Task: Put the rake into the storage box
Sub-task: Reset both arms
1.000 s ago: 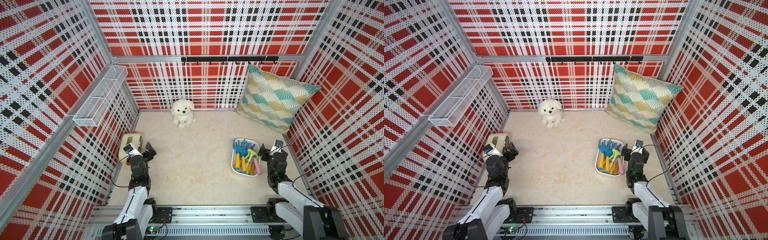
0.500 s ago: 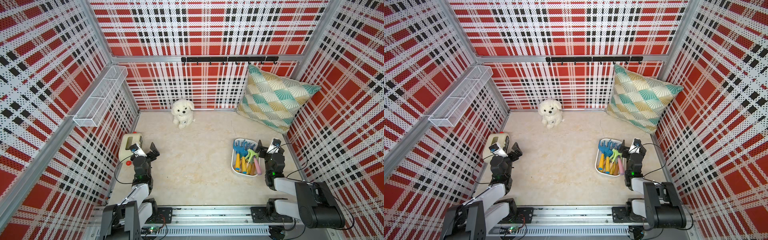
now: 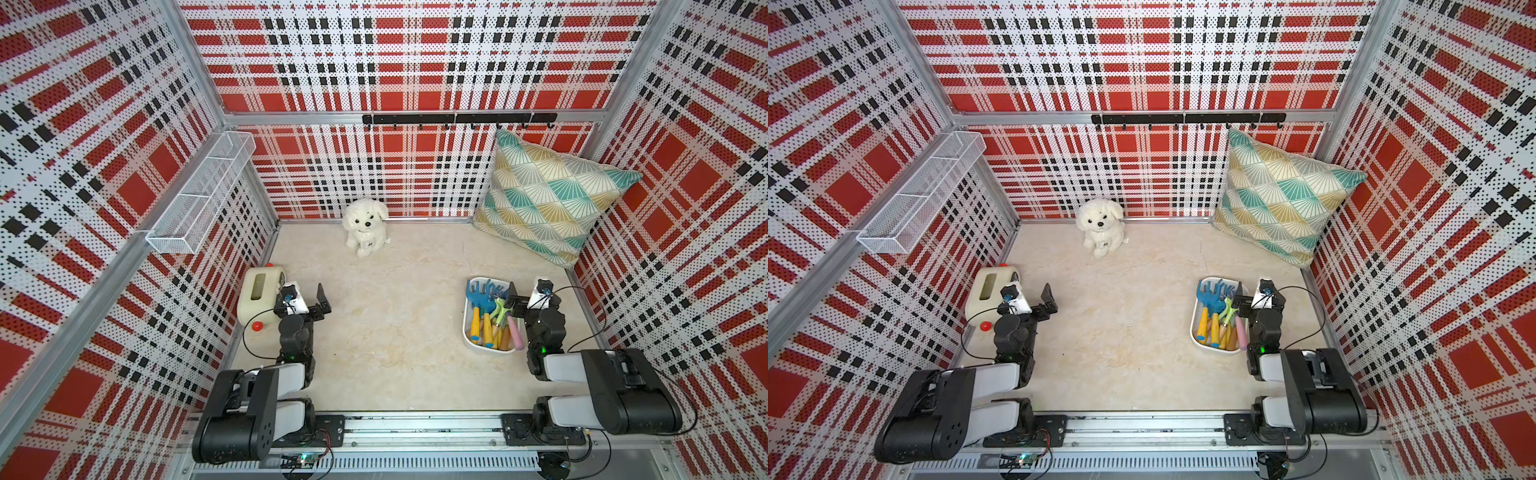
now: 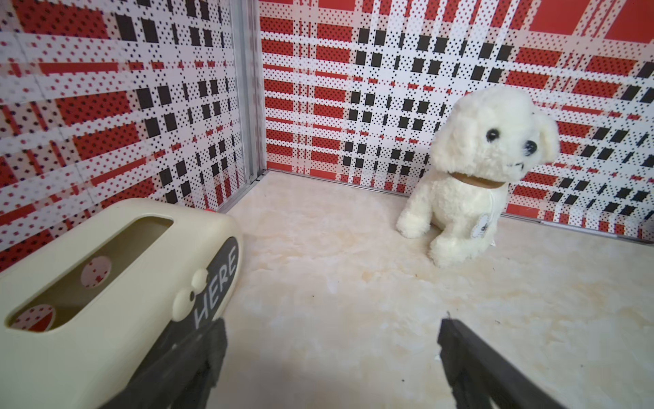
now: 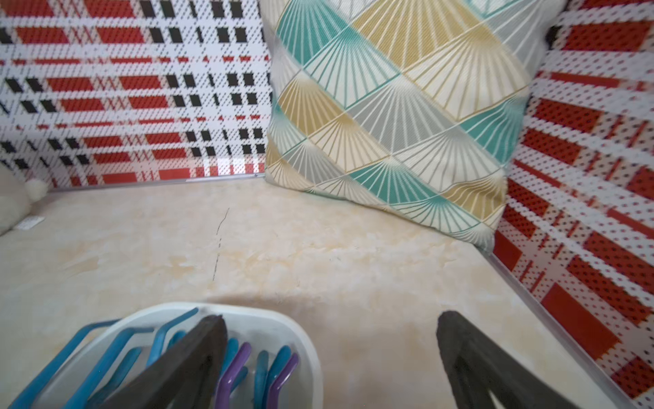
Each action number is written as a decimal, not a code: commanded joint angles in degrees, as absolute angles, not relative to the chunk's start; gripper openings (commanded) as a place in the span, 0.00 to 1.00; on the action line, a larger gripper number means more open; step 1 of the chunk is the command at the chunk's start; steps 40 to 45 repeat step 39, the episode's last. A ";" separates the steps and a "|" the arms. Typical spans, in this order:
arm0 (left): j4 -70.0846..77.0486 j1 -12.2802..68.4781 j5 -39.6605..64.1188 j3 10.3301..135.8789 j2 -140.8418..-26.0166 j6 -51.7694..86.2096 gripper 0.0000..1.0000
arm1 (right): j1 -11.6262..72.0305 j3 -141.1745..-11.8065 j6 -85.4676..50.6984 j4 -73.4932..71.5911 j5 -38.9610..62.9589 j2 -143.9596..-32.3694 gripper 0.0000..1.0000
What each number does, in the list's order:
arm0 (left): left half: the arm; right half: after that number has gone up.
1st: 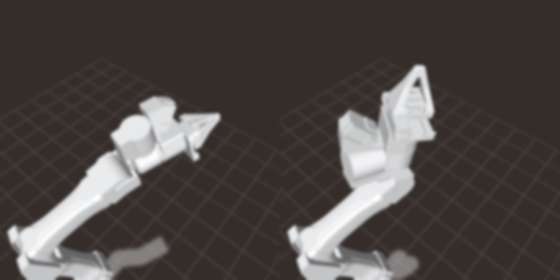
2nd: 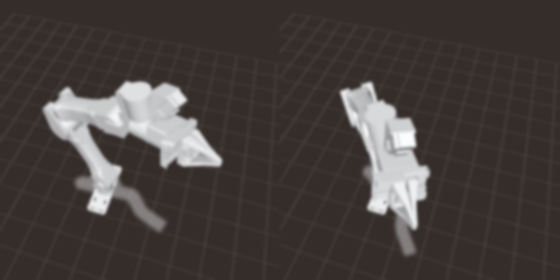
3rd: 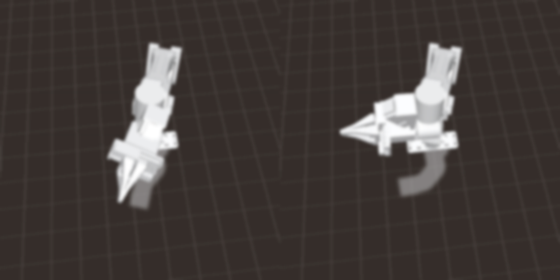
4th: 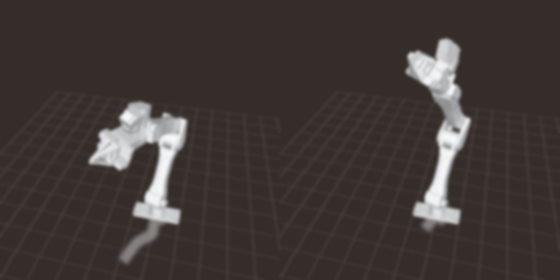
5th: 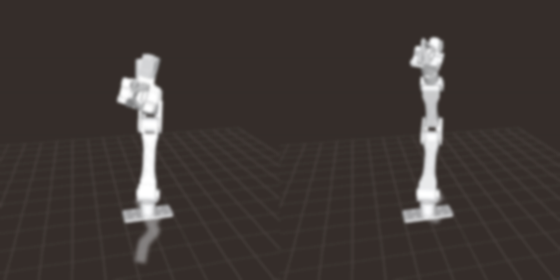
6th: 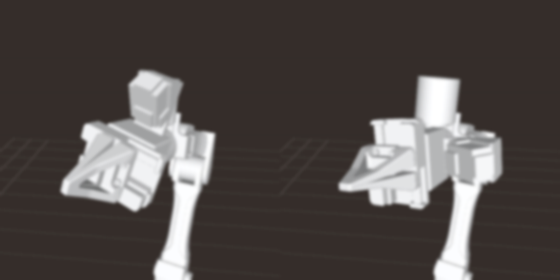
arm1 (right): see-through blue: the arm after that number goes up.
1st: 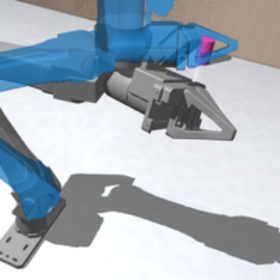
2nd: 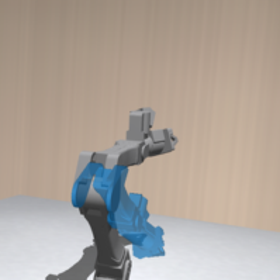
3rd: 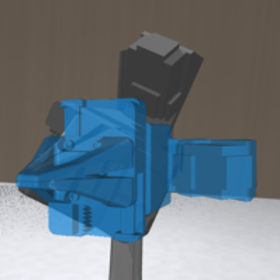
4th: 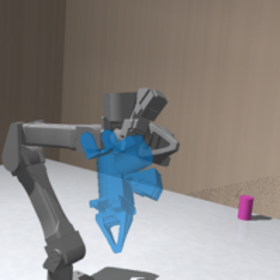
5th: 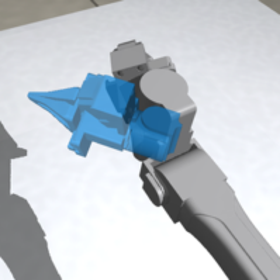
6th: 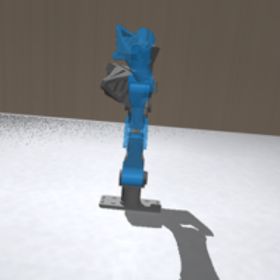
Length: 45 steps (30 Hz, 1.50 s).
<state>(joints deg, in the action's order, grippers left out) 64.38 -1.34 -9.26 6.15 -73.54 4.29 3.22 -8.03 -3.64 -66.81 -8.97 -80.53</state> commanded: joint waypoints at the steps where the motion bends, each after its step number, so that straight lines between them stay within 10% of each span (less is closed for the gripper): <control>1: 71.37 -0.46 -8.10 7.31 -75.03 1.46 0.99 | 5.00 -9.50 -0.07 -70.47 -8.05 -81.68 1.00; 7: 89.20 -2.11 0.24 6.55 -89.71 1.65 0.99 | 4.75 -12.85 -0.26 -72.03 -8.72 -89.16 1.00; 45: 77.78 -1.13 -1.23 12.05 -89.26 0.52 0.99 | 1.23 -18.27 -3.52 -59.99 -4.64 -88.41 1.00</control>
